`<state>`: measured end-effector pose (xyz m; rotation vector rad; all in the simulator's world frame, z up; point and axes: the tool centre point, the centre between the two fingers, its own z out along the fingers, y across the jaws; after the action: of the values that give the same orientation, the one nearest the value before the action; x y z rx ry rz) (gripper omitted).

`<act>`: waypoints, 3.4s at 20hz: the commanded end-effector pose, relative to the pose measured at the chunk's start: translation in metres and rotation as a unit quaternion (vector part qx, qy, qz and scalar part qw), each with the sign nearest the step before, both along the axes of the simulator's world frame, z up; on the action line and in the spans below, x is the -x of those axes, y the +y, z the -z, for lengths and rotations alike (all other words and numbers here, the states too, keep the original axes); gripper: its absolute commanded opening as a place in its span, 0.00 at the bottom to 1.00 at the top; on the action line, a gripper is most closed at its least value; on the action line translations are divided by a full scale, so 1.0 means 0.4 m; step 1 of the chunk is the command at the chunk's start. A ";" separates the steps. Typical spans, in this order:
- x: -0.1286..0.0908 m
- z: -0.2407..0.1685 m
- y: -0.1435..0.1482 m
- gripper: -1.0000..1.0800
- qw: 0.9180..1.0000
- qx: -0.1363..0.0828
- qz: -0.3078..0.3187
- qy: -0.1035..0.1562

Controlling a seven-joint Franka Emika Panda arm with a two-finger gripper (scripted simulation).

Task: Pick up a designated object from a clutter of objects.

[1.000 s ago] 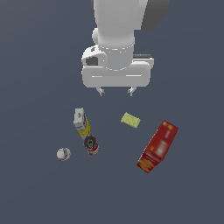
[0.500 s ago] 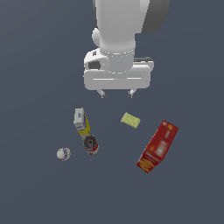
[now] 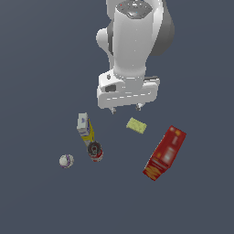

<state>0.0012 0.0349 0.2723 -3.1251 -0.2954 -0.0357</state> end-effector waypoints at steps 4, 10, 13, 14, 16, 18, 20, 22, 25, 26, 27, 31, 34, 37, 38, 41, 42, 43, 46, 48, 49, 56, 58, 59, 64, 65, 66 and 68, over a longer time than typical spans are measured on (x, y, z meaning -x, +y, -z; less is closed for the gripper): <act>0.026 0.127 0.045 0.96 0.996 0.009 -0.089 0.002; 0.081 0.275 0.101 0.96 0.980 0.014 -0.201 0.006; 0.117 0.344 0.129 0.96 0.966 0.015 -0.256 0.007; 0.130 0.365 0.138 0.96 0.962 0.015 -0.274 0.007; 0.155 0.403 0.154 0.96 0.952 0.014 -0.306 0.008; 0.179 0.435 0.168 0.96 0.942 0.013 -0.334 0.009; 0.200 0.461 0.180 0.96 0.933 0.012 -0.359 0.009; 0.219 0.483 0.190 0.96 0.925 0.011 -0.379 0.009; 0.242 0.508 0.201 0.96 0.915 0.009 -0.402 0.009; 0.248 0.514 0.204 0.96 0.913 0.008 -0.408 0.009; 0.253 0.519 0.206 0.96 0.911 0.008 -0.413 0.009; 0.264 0.530 0.211 0.96 0.906 0.007 -0.424 0.009; 0.263 0.529 0.211 0.96 0.907 0.007 -0.422 0.010; 0.264 0.539 0.211 0.96 0.906 0.007 -0.422 0.010; 0.264 0.544 0.211 0.96 0.906 0.007 -0.422 0.010; 0.265 0.567 0.211 0.96 0.906 0.007 -0.423 0.010; 0.266 0.577 0.211 0.96 0.906 0.007 -0.423 0.010; 0.266 0.588 0.211 0.96 0.906 0.007 -0.423 0.010; 0.267 0.618 0.211 0.96 0.906 0.007 -0.424 0.009; 0.267 0.632 0.211 0.96 0.905 0.007 -0.424 0.009; 0.267 0.637 0.211 0.96 0.905 0.007 -0.425 0.009; 0.267 0.646 0.210 0.00 0.905 0.007 -0.425 0.009; 0.267 0.646 0.210 0.00 0.905 0.007 -0.425 0.009; 0.267 0.646 0.210 0.00 0.905 0.007 -0.425 0.009; 0.264 0.642 0.209 0.00 0.905 0.008 -0.424 0.008; 0.264 0.642 0.209 0.00 0.905 0.008 -0.424 0.008; 0.264 0.640 0.210 0.00 0.905 0.008 -0.424 0.008; 0.262 0.633 0.211 0.00 0.905 0.008 -0.424 0.008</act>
<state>-0.1045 0.1188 0.0170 -2.7079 -1.5957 -0.0014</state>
